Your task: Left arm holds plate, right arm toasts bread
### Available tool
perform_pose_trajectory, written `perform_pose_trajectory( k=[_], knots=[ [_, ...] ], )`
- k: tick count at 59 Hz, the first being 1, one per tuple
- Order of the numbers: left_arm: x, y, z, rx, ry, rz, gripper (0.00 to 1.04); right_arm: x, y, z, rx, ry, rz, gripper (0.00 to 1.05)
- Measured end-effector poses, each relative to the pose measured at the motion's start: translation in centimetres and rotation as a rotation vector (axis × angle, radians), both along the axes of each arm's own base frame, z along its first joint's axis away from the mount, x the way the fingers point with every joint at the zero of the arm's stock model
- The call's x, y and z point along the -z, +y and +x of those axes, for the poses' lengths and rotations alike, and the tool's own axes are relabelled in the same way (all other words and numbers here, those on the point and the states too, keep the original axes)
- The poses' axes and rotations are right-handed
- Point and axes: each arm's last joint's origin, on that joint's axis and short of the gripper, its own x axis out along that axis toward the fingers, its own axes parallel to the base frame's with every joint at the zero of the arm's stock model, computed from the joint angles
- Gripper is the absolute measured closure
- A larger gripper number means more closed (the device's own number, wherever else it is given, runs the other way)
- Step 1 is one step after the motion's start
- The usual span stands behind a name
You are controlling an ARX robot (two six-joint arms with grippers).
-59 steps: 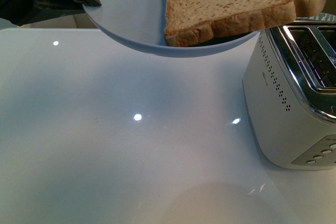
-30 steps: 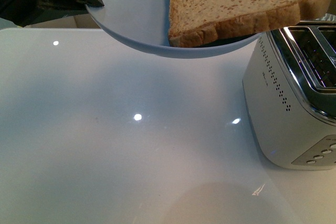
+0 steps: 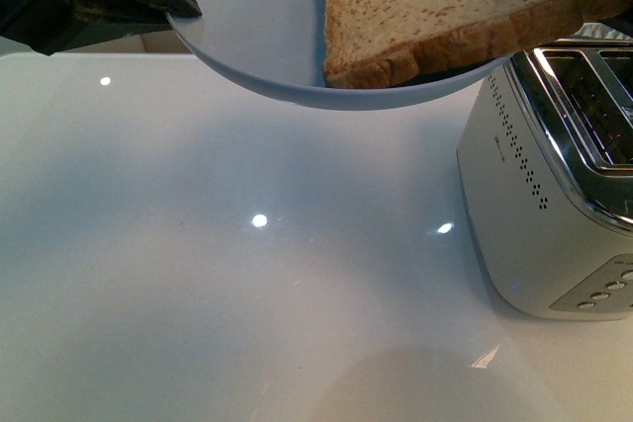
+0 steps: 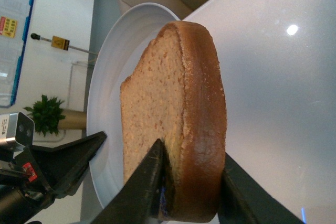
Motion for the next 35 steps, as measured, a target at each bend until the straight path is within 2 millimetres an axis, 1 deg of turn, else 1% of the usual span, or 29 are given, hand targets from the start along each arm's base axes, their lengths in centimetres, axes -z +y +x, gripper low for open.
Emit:
perform_pose_trajectory(
  k=[5,7,14,19,28,34,35],
  knots=[
    [0.0,0.0,0.0,-0.001,0.000,-0.001,1.02,0.0,0.1,0.0,-0.002,0.002,0.000,0.97],
    [0.0,0.0,0.0,-0.002,0.000,-0.001,1.02,0.0,0.1,0.0,-0.002,0.002,0.000,1.00],
    [0.0,0.1,0.0,-0.001,0.001,-0.003,1.02,-0.1,-0.1,0.0,0.002,0.004,0.000,1.02],
    [0.0,0.1,0.0,0.000,0.003,-0.004,1.02,-0.8,-0.5,0.1,0.010,-0.013,0.005,1.02],
    [0.1,0.1,0.0,0.001,0.006,-0.005,1.02,-4.1,-1.6,0.4,0.036,-0.103,-0.001,1.02],
    [0.1,0.1,0.0,0.001,0.006,-0.005,1.02,-7.0,-2.6,0.4,0.060,-0.182,-0.028,1.02],
    [0.1,0.1,0.0,0.001,0.006,-0.005,1.02,-7.7,-2.8,0.4,0.065,-0.202,-0.039,1.02]
  ],
)
